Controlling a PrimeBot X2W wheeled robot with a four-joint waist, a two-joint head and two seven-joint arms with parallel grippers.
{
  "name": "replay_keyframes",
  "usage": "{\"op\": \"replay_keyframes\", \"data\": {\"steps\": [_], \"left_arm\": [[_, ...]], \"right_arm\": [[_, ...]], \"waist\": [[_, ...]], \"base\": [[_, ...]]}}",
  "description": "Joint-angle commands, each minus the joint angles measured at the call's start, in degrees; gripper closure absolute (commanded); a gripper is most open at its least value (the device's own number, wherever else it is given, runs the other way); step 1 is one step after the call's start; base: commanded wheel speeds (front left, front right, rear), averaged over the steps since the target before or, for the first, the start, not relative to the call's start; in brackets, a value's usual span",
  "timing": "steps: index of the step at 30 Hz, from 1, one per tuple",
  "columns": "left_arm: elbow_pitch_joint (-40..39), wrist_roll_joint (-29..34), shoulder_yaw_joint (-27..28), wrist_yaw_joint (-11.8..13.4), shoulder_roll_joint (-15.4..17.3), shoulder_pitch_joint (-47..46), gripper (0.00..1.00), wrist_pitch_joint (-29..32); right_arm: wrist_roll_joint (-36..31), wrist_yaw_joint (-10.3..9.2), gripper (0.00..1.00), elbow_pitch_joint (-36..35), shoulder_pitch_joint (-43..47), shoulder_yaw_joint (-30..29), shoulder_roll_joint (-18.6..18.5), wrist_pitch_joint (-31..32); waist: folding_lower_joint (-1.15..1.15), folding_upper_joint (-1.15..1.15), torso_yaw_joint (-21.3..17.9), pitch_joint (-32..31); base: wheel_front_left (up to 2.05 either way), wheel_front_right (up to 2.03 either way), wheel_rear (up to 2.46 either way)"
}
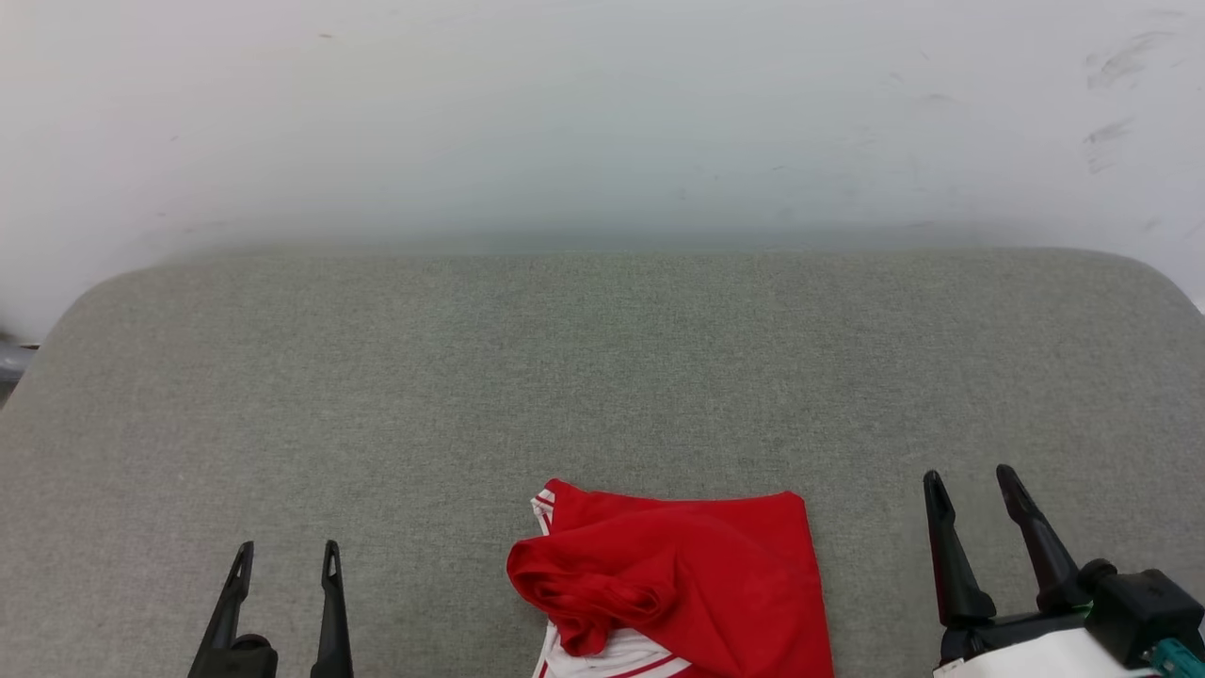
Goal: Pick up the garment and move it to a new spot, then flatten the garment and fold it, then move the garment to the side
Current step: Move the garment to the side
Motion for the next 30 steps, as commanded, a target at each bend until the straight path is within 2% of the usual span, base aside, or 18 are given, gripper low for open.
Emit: {"op": "replay_keyframes", "data": {"steps": [1, 3, 4, 6, 7, 9, 16, 17, 23, 26, 30], "left_arm": [[-0.13, -0.16, -0.15, 0.12, 0.13, 0.45, 0.00, -0.27], [-0.16, -0.17, -0.30, 0.13, 0.12, 0.31, 0.00, -0.27], [-0.15, -0.19, -0.55, 0.04, 0.14, -0.24, 0.00, -0.27], [-0.16, -0.27, -0.64, 0.02, 0.20, -0.59, 0.00, -0.27], [-0.16, -0.27, -0.64, 0.02, 0.20, -0.59, 0.00, -0.27], [-0.15, -0.33, -0.64, 0.10, 0.25, -0.81, 0.00, -0.26], [0.24, -0.46, -1.04, -0.06, 0.28, -1.90, 0.00, -0.26], [0.25, -0.56, -1.10, 0.08, 0.14, -2.26, 0.00, -0.26], [0.35, -0.58, -1.71, -0.09, -0.23, -3.56, 0.00, -0.27], [0.43, -0.69, -1.83, -0.03, -0.39, -4.16, 0.00, -0.27], [0.48, -0.86, -1.84, -0.01, -0.48, -4.81, 0.00, -0.27]], "right_arm": [[0.14, -0.05, 0.00, -0.44, -1.60, -0.24, -0.03, 0.48], [0.79, -0.05, 0.00, -0.90, -3.15, 0.03, -1.28, 1.84], [2.32, -0.05, 0.00, -1.96, -6.88, 1.02, -4.11, 4.85], [4.08, -0.05, 0.00, -2.65, -10.24, 2.53, -6.60, 7.94], [4.08, -0.05, 0.00, -2.65, -10.24, 2.53, -6.60, 7.94], [6.47, -0.05, 0.00, -2.84, -13.78, 5.07, -9.80, 12.56], [18.76, -0.05, 0.00, -1.62, -22.85, 15.99, -19.63, 36.05], [23.02, -0.05, 0.00, -0.71, -23.84, 19.45, -22.56, 44.72], [28.95, -0.05, 0.00, 2.55, -21.76, 22.97, -24.64, 54.02], [30.79, -0.05, 0.00, 4.34, -20.57, 24.63, -25.10, 56.52], [31.77, -0.05, 0.00, 6.71, -19.54, 26.28, -24.64, 56.73]], "waist": [[0.00, 0.00, 0.18, 0.02], [0.00, 0.00, 0.43, 0.13], [0.00, 0.00, 0.84, 0.46], [0.00, 0.00, 1.07, 0.74], [0.00, 0.00, 1.07, 0.74], [0.00, 0.00, 1.25, 0.99], [0.00, 0.00, 2.52, 2.09], [0.00, 0.00, 3.16, 2.81], [0.00, 0.00, 4.80, 4.40], [0.00, 0.00, 5.62, 5.36], [0.00, 0.00, 6.43, 6.76]], "base": [[0.00, 0.00, 0.00], [0.00, 0.00, 0.00], [0.00, 0.00, 0.00], [0.00, 0.00, 0.00], [0.00, 0.00, 0.00], [0.00, 0.00, 0.00], [0.00, 0.00, 0.00], [0.00, 0.00, 0.00], [0.00, 0.00, 0.00], [0.00, 0.00, 0.00], [0.00, 0.00, 0.00]]}}
